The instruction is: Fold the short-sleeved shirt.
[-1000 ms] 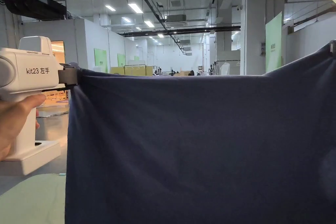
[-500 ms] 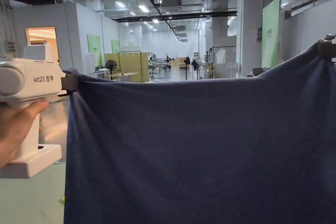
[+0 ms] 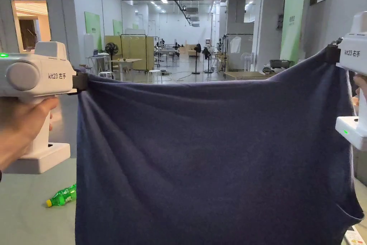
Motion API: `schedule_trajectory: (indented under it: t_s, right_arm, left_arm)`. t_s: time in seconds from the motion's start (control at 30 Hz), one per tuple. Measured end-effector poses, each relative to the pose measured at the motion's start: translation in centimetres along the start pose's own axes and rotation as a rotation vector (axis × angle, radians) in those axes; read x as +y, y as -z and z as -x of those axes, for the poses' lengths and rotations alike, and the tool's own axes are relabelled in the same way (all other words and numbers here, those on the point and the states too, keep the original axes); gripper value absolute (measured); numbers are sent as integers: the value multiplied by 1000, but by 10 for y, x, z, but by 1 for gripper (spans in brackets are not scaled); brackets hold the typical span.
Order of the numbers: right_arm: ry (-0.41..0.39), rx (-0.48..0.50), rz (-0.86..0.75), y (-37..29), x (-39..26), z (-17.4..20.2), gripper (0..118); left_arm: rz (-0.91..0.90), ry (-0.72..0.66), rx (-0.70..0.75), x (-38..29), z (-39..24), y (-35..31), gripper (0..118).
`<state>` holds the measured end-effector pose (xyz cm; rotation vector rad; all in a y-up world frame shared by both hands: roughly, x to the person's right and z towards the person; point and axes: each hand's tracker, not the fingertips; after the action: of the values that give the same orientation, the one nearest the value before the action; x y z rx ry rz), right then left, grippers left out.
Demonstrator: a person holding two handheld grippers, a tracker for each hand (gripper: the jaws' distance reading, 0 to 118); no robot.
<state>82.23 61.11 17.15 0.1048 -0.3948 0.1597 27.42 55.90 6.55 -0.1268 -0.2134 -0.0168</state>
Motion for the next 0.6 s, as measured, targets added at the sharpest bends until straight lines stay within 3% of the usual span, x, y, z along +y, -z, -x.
schedule_trajectory:
  t_s: [0.23,0.4,0.53,0.6]
  right_arm:
    - [-37,-27,23,51,-2,21,2]
    - [14,-13,43,72,-5,25,2]
    - [-41,-12,39,74,-5,35,2]
    - [2,15,46,70,-12,36,2]
  left_arm:
    - [-15,4,14,4,13,41,6]
    - [-11,-20,23,1,11,61,6]
    - [-7,-3,28,-3,8,70,6]
    - [-4,-17,31,-11,8,73,6]
